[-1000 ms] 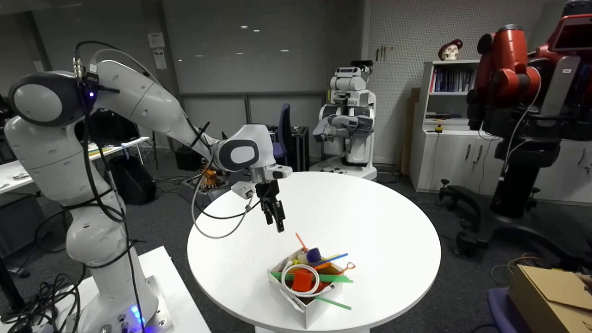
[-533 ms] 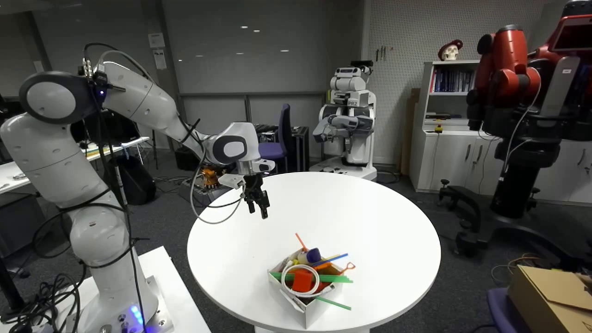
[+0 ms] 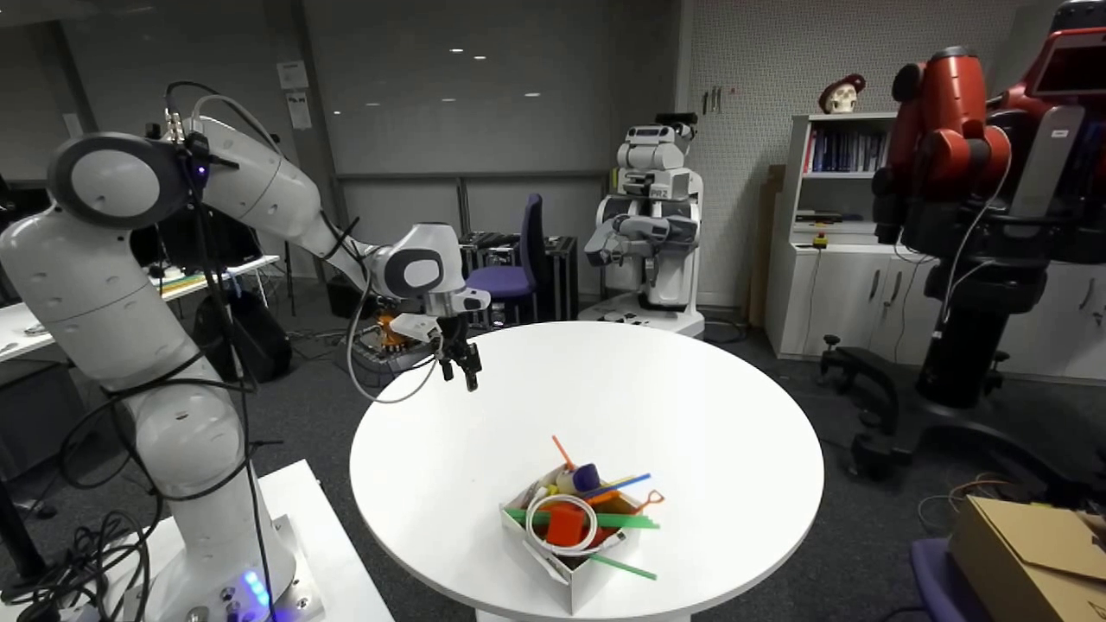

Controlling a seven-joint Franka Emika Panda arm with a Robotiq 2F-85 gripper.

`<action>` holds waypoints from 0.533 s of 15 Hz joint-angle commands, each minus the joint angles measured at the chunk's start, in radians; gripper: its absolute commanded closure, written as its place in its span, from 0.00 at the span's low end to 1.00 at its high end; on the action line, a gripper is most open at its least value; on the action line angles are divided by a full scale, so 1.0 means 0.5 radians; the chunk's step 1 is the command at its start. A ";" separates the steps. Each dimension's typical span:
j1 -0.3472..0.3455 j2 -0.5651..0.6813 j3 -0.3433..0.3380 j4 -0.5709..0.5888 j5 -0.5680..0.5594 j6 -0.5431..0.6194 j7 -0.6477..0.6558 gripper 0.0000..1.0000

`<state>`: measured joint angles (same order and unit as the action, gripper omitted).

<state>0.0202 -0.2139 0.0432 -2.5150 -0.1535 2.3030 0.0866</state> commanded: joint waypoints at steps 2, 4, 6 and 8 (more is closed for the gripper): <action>0.005 0.000 0.007 0.003 0.049 0.013 -0.002 0.00; 0.005 0.000 0.006 0.004 0.054 0.016 -0.001 0.00; 0.005 0.000 0.006 0.004 0.054 0.016 0.000 0.00; 0.005 0.000 0.006 0.004 0.054 0.016 0.000 0.00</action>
<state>0.0256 -0.2138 0.0432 -2.5144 -0.1277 2.3127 0.0874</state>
